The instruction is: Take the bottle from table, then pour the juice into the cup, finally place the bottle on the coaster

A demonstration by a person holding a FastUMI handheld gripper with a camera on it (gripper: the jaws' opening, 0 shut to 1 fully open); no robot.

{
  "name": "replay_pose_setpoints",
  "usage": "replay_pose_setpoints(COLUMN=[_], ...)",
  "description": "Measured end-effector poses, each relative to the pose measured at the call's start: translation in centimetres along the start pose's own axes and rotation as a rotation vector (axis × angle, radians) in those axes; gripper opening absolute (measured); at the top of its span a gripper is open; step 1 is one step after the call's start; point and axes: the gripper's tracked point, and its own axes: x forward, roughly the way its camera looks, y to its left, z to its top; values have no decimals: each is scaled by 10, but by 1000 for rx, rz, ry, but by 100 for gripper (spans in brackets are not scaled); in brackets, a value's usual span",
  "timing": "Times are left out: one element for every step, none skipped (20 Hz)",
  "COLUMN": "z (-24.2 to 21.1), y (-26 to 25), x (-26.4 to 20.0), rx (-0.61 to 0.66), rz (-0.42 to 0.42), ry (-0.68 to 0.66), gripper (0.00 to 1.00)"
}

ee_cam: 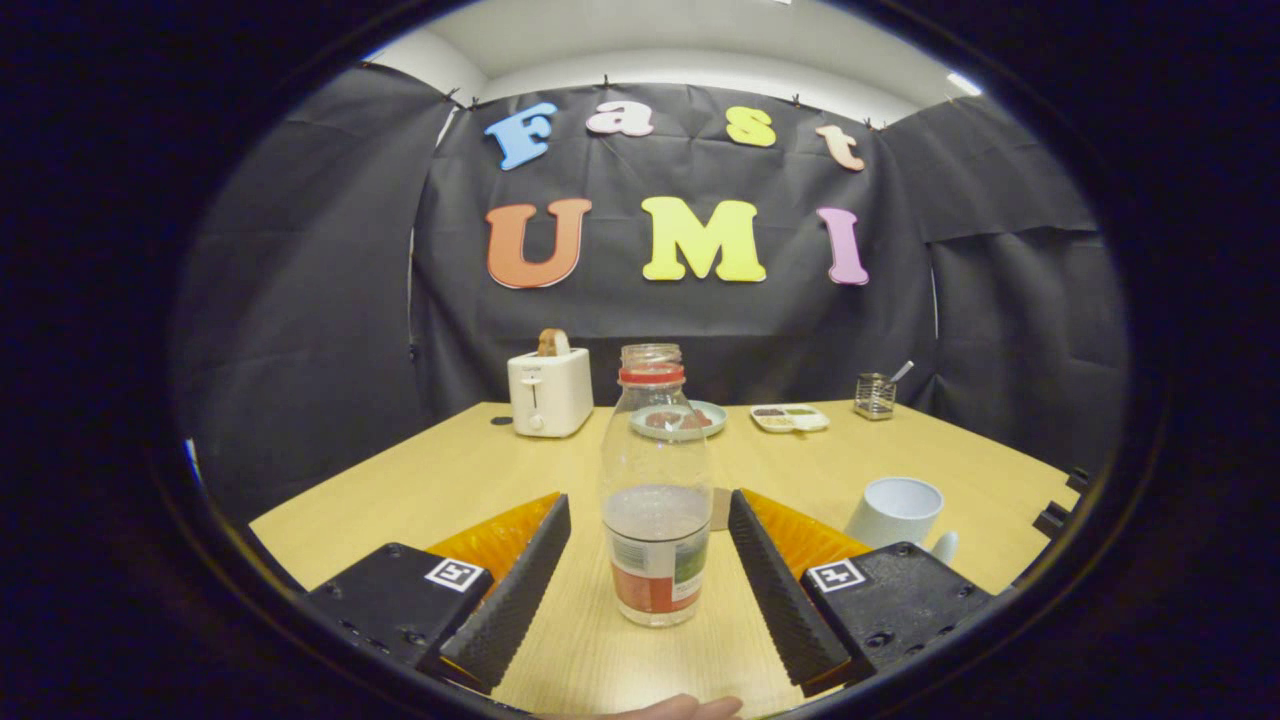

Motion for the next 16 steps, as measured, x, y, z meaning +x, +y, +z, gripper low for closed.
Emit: replay_pose_setpoints(z=[-4,-5,-9,-13,-20,-26,-30,-32,-33,-33,-29,-21,-19,-19,-20,-16], y=[0,4,7,10,12,10,9,10,9,7,7,7,3,7,10,9], x=[6,10,15,18,22,25,29,32,35,38,39,42,43,40,42,38], rx=[-7,-2,5,3,-4,-13,-20,-29,-42,-57,-60,-61,-62,-52,-41,-41], rz=[-11,-4,4,13,17,8,4,-1,-5,-13,-11,-13,-27,-6,9,13], ry=[-5,-10,-10,-9,7,18,24,26,27,24,0,-34,-39,-29,-14,-15], gripper=[100,100,100,100,100,100,100,100,100,100,100,100,99,90,81,80])
